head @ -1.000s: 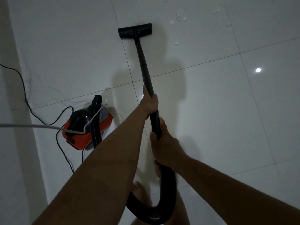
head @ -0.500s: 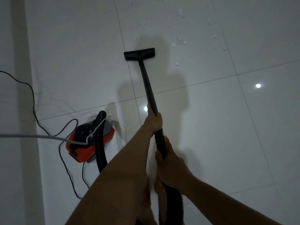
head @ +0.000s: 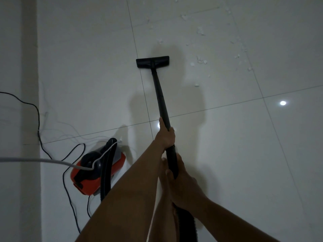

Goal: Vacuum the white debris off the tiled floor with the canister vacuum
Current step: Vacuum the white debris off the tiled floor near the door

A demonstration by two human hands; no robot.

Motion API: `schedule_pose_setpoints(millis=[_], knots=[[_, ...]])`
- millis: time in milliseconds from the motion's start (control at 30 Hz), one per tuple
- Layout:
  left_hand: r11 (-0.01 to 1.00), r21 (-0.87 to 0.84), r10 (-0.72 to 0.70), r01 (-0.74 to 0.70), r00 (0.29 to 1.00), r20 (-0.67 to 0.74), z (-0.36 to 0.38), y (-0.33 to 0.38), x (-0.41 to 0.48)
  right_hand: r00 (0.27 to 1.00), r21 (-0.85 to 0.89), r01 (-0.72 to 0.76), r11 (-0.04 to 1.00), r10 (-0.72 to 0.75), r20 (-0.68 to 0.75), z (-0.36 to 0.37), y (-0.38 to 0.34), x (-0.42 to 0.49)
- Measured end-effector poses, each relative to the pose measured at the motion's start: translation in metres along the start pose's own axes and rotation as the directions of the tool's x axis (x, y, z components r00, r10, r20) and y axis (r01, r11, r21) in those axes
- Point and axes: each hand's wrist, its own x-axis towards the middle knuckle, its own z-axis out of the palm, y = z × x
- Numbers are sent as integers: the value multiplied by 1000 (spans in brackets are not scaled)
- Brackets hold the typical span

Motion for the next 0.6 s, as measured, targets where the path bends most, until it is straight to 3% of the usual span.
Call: schedule_pose_setpoints(millis=[600], knots=[[999, 32, 15, -15, 1000, -5, -48, 79, 56, 1000, 58, -5, 998, 5, -2, -38, -81, 58]])
